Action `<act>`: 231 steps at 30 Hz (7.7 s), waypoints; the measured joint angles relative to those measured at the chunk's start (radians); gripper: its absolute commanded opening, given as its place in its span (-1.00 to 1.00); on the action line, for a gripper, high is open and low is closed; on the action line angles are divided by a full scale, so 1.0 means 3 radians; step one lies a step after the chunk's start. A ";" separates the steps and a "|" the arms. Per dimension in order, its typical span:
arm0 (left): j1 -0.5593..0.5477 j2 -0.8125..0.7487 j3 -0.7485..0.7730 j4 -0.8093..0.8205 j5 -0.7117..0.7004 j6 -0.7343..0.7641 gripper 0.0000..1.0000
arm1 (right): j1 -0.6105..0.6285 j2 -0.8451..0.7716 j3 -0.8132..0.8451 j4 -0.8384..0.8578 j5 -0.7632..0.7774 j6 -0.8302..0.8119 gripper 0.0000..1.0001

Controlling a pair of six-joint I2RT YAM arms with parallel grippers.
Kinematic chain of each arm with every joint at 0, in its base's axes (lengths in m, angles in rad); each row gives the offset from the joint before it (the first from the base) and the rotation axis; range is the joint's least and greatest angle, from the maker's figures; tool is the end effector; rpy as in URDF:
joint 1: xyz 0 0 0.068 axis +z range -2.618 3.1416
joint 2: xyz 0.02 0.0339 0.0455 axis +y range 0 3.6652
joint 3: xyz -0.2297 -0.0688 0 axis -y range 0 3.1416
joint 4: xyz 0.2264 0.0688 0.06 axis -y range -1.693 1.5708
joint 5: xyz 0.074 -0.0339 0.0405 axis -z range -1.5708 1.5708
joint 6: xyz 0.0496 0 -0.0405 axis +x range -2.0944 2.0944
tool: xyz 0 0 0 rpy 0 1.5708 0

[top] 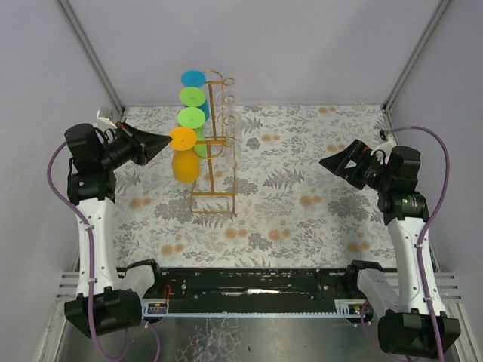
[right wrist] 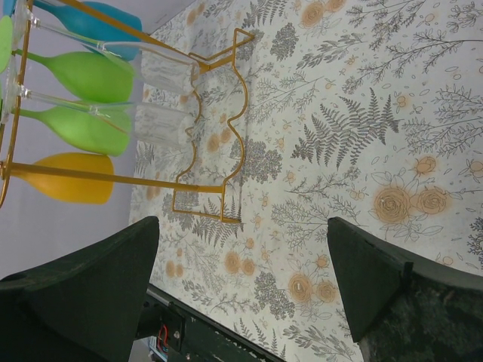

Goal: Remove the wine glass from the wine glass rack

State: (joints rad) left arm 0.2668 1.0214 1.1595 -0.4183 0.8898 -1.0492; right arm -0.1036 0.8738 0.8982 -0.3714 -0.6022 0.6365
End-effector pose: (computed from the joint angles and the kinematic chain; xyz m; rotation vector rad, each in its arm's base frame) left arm 0.2196 0.0201 0.3709 -0.6058 1.8694 -1.3461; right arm 0.2073 0.0067 0.3161 0.3043 1.9410 0.9298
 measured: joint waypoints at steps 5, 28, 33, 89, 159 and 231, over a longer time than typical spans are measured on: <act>0.0031 -0.0009 -0.0001 -0.0001 -0.0001 0.0000 -1.00 | 0.0000 0.0000 -0.0001 -0.0008 0.0000 -0.0003 0.98; 0.0098 -0.0114 -0.0084 0.0000 -0.0052 -0.0013 -1.00 | 0.0000 -0.0058 -0.0038 -0.0018 0.0000 -0.0029 0.98; 0.0099 -0.0107 -0.0092 0.0009 -0.0086 -0.0047 -1.00 | 0.0000 -0.0060 -0.0038 -0.0018 0.0000 -0.0032 0.98; 0.0216 0.1231 0.3152 0.0922 0.0130 0.1012 -1.00 | 0.0000 0.0698 0.1344 -0.0099 0.0032 -0.0103 0.98; -0.5299 0.1951 0.0759 0.1008 -0.4501 0.7627 -1.00 | 0.0000 0.0666 0.2172 -0.1540 0.0303 -0.0717 0.98; -0.5558 0.2132 0.1297 0.0523 -0.4545 0.7131 0.53 | 0.0434 0.0750 0.1778 -0.1035 0.1254 -0.1292 0.41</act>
State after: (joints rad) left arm -1.4006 1.6611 1.5486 -0.2615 -0.4736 1.0901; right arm 0.0265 1.0988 1.4315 -0.6819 -0.2260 0.2489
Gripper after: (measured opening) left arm 0.763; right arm 0.766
